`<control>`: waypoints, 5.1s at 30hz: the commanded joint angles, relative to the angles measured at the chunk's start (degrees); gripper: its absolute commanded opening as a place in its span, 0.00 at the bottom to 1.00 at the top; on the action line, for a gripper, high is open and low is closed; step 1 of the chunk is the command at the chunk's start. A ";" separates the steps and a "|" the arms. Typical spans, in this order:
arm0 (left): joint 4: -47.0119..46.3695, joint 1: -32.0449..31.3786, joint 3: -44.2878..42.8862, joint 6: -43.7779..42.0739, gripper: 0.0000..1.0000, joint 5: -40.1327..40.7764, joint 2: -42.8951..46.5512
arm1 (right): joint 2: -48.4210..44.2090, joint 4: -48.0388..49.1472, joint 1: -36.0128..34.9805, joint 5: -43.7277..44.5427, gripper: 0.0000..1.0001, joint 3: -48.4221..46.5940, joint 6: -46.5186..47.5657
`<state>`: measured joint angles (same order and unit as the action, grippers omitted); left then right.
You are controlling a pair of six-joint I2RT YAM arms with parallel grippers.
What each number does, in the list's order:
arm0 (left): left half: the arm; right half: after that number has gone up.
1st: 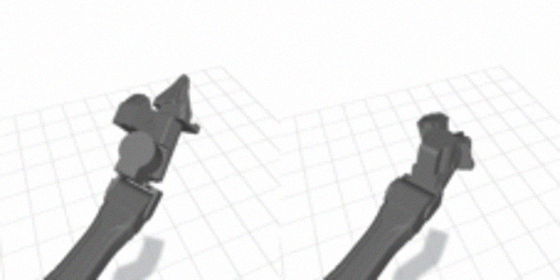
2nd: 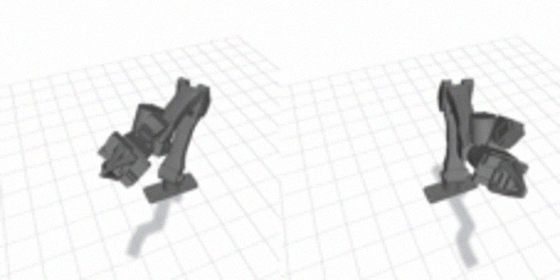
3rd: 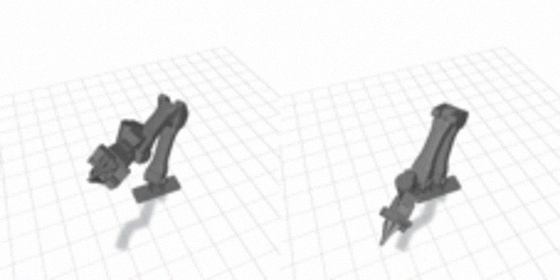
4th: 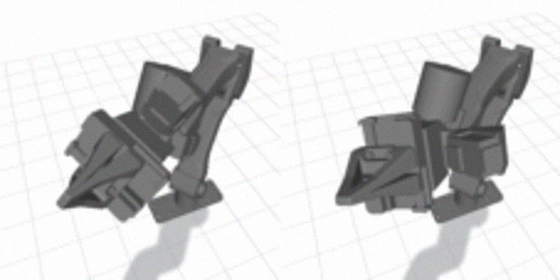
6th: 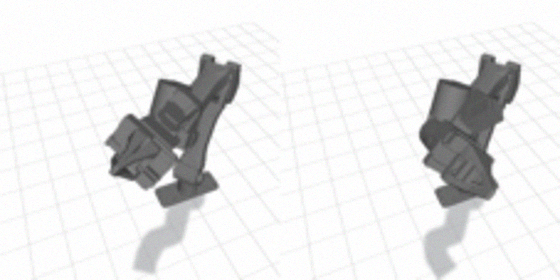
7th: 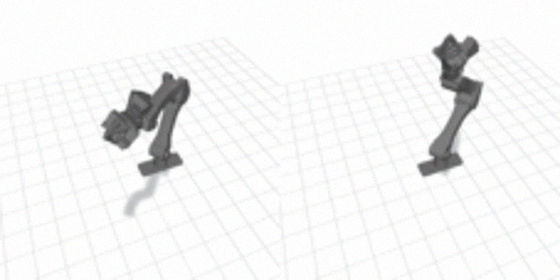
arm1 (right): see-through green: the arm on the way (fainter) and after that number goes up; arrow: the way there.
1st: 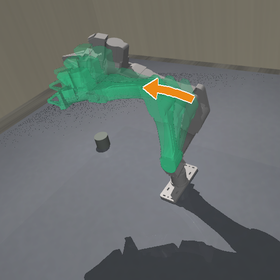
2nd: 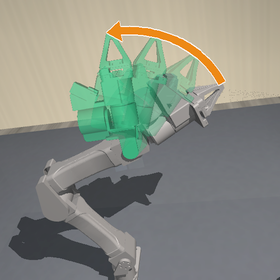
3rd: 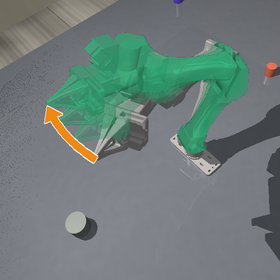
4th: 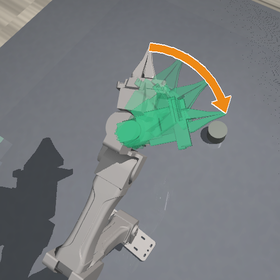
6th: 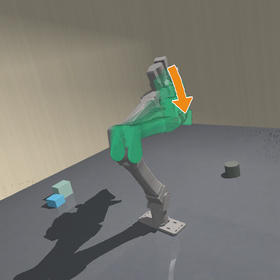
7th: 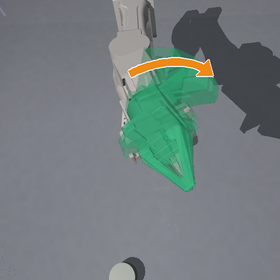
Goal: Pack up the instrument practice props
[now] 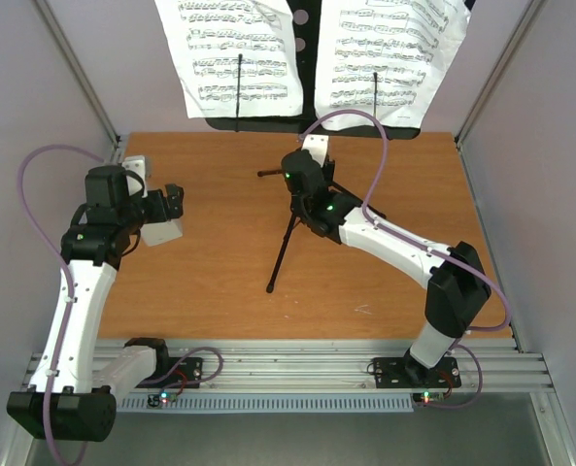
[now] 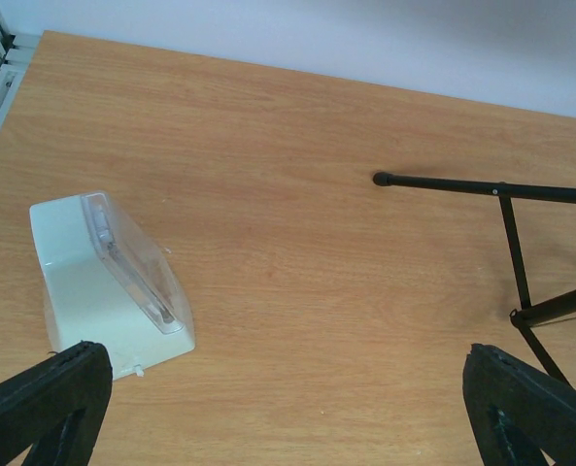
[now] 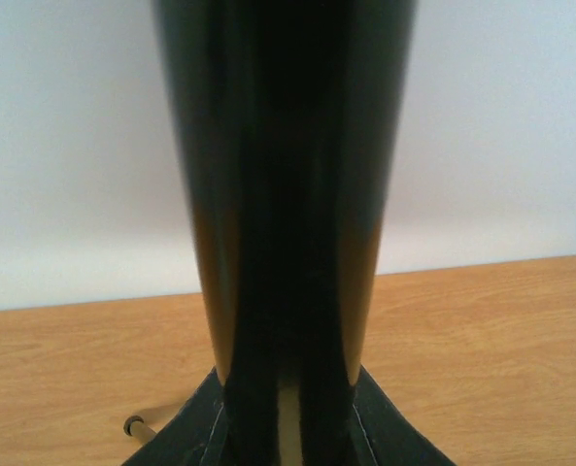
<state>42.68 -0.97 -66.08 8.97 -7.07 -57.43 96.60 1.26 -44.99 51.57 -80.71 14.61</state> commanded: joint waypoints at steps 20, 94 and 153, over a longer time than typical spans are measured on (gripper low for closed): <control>-2.35 0.27 0.46 0.08 0.99 0.90 -0.31 | -11.41 1.52 0.28 -14.50 0.99 10.09 8.15; -5.39 -19.59 -48.53 14.46 0.59 -22.28 -22.60 | 6.35 -40.90 4.67 -62.01 0.46 -69.05 13.16; -21.06 -19.33 -38.73 11.87 0.00 -21.50 -22.72 | -8.75 -17.19 4.67 -41.55 0.01 -49.81 10.68</control>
<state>22.70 -20.47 -103.02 20.60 -29.76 -79.48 93.08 -22.65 -40.42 9.26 -133.43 26.98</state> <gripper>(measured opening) 0.039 0.016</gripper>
